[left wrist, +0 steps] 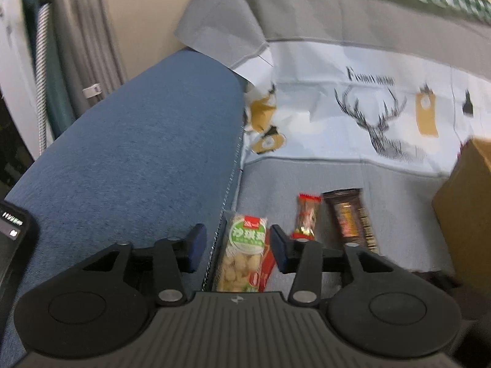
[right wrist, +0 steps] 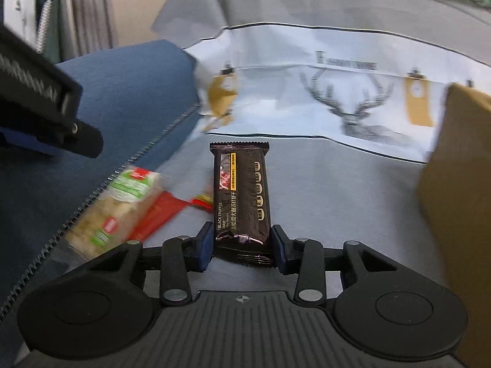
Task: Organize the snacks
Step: 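Grasp the chocolate bar with the right tool while the left tool grasps the biscuit pack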
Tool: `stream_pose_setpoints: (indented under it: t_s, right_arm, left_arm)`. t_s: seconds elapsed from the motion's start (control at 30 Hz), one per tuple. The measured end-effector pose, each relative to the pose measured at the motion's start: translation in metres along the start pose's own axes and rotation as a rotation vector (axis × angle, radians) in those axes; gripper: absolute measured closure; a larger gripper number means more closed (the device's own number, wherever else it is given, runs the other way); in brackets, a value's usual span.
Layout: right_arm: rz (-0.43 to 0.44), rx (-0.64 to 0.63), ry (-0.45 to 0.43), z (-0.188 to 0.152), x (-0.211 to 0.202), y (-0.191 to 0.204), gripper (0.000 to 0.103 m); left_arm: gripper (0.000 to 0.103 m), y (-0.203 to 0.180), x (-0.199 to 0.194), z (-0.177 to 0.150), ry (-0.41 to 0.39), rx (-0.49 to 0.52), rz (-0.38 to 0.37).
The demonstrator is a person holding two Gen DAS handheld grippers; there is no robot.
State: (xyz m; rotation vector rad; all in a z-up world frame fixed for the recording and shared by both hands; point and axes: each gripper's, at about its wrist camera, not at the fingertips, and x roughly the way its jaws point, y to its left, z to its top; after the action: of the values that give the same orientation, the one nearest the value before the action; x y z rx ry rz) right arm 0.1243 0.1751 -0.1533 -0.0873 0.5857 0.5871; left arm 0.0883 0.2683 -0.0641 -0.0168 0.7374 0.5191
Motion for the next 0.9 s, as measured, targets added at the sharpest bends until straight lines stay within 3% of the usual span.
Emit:
stream_pose_setpoints:
  t_s: [0.13, 0.23, 0.43, 0.5, 0.6, 0.73, 0.9]
  right_arm:
    - [-0.066, 0.0, 0.067, -0.01, -0.022, -0.015, 0.062]
    - [-0.076, 0.0, 0.118, -0.02, -0.049, -0.027, 0.062]
    - [-0.006, -0.072, 0.155, -0.034, -0.119, -0.035, 0.062]
    - [0.026, -0.079, 0.178, -0.037, -0.139, -0.034, 0.062]
    - [0.052, -0.093, 0.18, -0.046, -0.166, -0.031, 0.062]
    - [0.067, -0.113, 0.204, -0.057, -0.172, -0.024, 0.062]
    - [0.042, -0.133, 0.199, -0.06, -0.162, -0.022, 0.062]
  left_arm:
    - [0.032, -0.021, 0.009, -0.008, 0.034, 0.127, 0.031]
    - [0.031, -0.034, 0.02, -0.015, 0.07, 0.207, 0.064]
    - [0.032, -0.061, 0.051, -0.038, 0.164, 0.435, 0.154]
    - [0.037, -0.064, 0.058, -0.044, 0.194, 0.48, 0.188]
    - [0.058, -0.058, 0.065, -0.048, 0.241, 0.464, 0.206]
    - [0.06, -0.052, 0.063, -0.05, 0.239, 0.445, 0.182]
    - [0.062, -0.035, 0.027, -0.035, 0.172, 0.259, 0.036]
